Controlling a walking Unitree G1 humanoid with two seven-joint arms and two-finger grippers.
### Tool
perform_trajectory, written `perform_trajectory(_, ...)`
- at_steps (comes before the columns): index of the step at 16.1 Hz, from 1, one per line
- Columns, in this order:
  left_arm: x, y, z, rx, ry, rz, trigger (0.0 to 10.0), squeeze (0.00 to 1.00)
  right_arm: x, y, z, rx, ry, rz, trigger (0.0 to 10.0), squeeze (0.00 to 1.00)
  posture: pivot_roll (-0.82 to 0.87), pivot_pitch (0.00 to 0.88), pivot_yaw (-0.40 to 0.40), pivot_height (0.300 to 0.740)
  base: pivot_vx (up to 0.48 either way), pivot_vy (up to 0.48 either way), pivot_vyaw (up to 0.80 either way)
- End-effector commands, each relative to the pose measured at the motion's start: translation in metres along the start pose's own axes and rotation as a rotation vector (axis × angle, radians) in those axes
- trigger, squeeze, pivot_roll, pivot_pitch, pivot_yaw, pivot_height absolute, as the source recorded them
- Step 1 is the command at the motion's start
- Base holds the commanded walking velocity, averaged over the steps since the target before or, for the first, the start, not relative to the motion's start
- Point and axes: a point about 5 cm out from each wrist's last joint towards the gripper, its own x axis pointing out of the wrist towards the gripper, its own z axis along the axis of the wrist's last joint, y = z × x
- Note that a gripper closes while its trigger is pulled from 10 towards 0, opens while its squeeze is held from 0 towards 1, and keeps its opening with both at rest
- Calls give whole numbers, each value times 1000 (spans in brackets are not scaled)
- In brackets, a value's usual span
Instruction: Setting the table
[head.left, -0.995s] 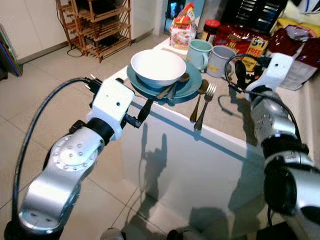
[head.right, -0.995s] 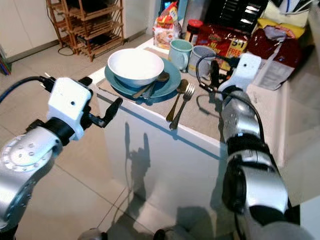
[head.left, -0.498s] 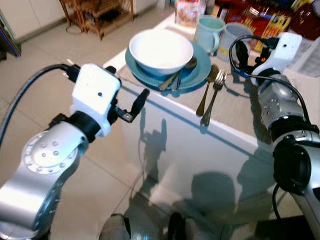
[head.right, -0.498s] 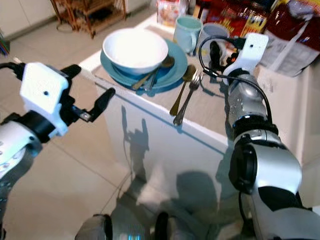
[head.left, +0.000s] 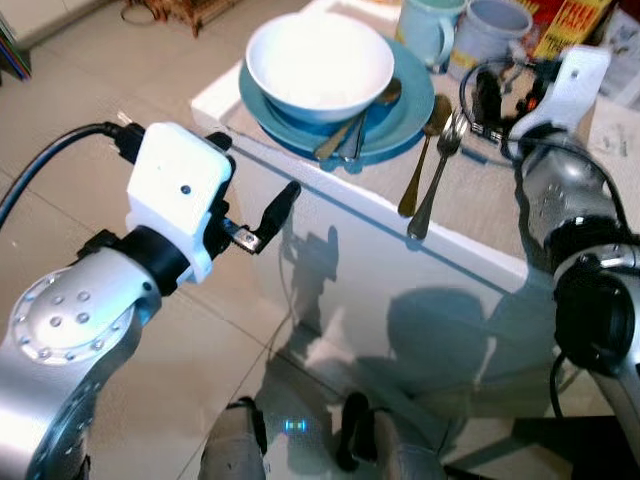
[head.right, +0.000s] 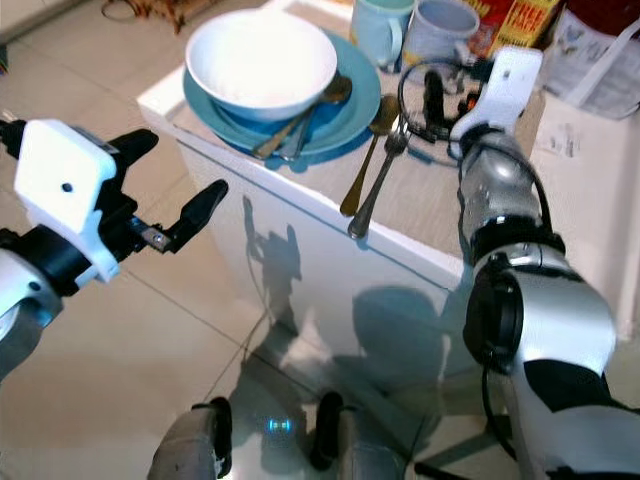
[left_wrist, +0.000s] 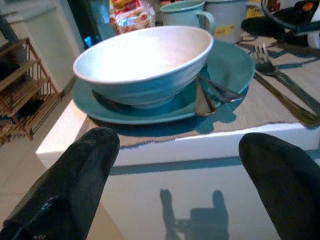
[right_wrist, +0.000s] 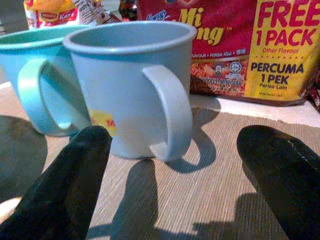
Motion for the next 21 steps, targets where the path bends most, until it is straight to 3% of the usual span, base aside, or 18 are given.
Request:
perform_trajectory(1, -7, -3, 4, 7, -7, -19, 10000, 0, 1, -5, 5, 42, -7, -24, 10000, 1000, 257, 371, -84, 740, 0, 0, 0)
perform_trajectory(5, -10, 0, 7, 12, -6, -7, 10000, 0, 6, 3, 11, 138, -12, -38, 10000, 1000, 268, 370, -86, 740, 0, 0, 0)
perform_trajectory(6, -11, 0, 8, 12, -5, -7, 10000, 0, 7, 5, 11, 156, -9, -32, 10000, 831, 280, 364, -86, 740, 0, 0, 0)
perform_trajectory(7, -11, 0, 9, 11, -5, -7, 10000, 0, 8, 9, 11, 152, 1, -10, 10000, 286, 280, 364, -86, 740, 0, 0, 0)
perform_trajectory(8, -11, 1, 10, 17, -4, -4, 10000, 0, 9, 19, 10, 96, 16, 53, 10000, 0, 288, 361, -88, 740, 0, 0, 0)
perform_trajectory(13, -10, 1, 13, 23, -8, 1, 10000, 0, 11, 28, 14, -2, 18, 156, 10000, 0, 292, 344, -92, 740, 0, 0, 0)
perform_trajectory(21, -9, 2, 15, 30, -12, -5, 10000, 0, 11, 15, 19, 29, -6, 58, 10000, 0, 293, 333, -85, 740, 0, 0, 0)
